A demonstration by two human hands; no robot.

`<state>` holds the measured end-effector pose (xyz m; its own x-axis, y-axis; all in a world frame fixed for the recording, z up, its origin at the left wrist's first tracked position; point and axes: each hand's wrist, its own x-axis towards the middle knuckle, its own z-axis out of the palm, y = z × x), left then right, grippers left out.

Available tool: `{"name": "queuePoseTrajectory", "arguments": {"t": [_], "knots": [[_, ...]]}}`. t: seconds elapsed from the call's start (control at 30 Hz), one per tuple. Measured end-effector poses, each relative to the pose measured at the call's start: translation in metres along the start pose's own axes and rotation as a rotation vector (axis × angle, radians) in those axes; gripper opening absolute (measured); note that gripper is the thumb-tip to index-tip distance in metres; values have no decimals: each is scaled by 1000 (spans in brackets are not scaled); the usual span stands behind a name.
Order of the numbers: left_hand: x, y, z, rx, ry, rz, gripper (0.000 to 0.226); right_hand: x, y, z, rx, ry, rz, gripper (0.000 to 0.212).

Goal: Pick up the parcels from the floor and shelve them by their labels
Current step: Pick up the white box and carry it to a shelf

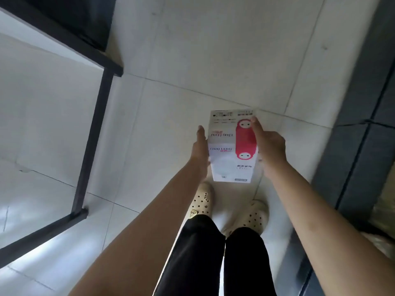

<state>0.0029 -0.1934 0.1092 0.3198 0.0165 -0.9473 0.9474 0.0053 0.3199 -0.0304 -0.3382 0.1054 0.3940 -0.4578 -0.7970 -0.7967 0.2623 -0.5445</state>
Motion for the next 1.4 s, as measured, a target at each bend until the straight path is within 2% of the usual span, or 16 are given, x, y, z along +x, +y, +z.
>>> {"name": "queuePoseTrajectory", "arguments": {"t": [0.13, 0.2, 0.27, 0.3, 0.37, 0.43, 0.57, 0.7, 0.8, 0.87, 1.0, 1.1, 1.17, 1.23, 1.3, 1.4], "knots": [[-125, 66, 5, -109, 39, 215, 54, -116, -97, -49, 144, -25, 18, 62], [-201, 102, 10, -120, -6, 311, 37, -181, -151, -76, 237, -4, 3, 73], [-279, 133, 15, -119, -52, 393, 32, -247, -201, -101, 346, 29, -34, 79], [-317, 147, 17, -108, -69, 433, 35, -279, -223, -113, 389, 65, -68, 73], [-390, 171, 21, -37, -100, 505, 54, -343, -262, -131, 452, 128, -166, 58], [-455, 187, 23, 50, -174, 564, 54, -404, -293, -145, 468, 166, -278, 46], [-549, 209, 6, 97, -366, 653, 51, -506, -326, -167, 480, 133, -504, 27], [-601, 237, -21, 197, -630, 708, 65, -574, -326, -178, 493, 32, -629, 35], [-621, 252, -38, 327, -732, 702, 66, -599, -322, -183, 511, -20, -643, 47], [-624, 262, -50, 404, -736, 723, 66, -609, -324, -192, 440, -3, -662, 56], [-637, 301, -68, 701, -804, 745, 61, -632, -360, -225, 153, 246, -897, 69], [-654, 334, -67, 1017, -925, 690, 69, -650, -406, -246, -258, 281, -1077, 83], [-666, 349, -60, 1232, -1002, 657, 69, -656, -436, -252, -590, 147, -1065, 90], [-676, 358, -53, 1384, -1026, 608, 72, -656, -461, -250, -818, -98, -948, 95], [-680, 363, -49, 1447, -1067, 533, 79, -646, -475, -242, -1019, -370, -791, 91], [-682, 364, -47, 1441, -1093, 463, 83, -624, -473, -230, -1117, -756, -502, 76]]}}
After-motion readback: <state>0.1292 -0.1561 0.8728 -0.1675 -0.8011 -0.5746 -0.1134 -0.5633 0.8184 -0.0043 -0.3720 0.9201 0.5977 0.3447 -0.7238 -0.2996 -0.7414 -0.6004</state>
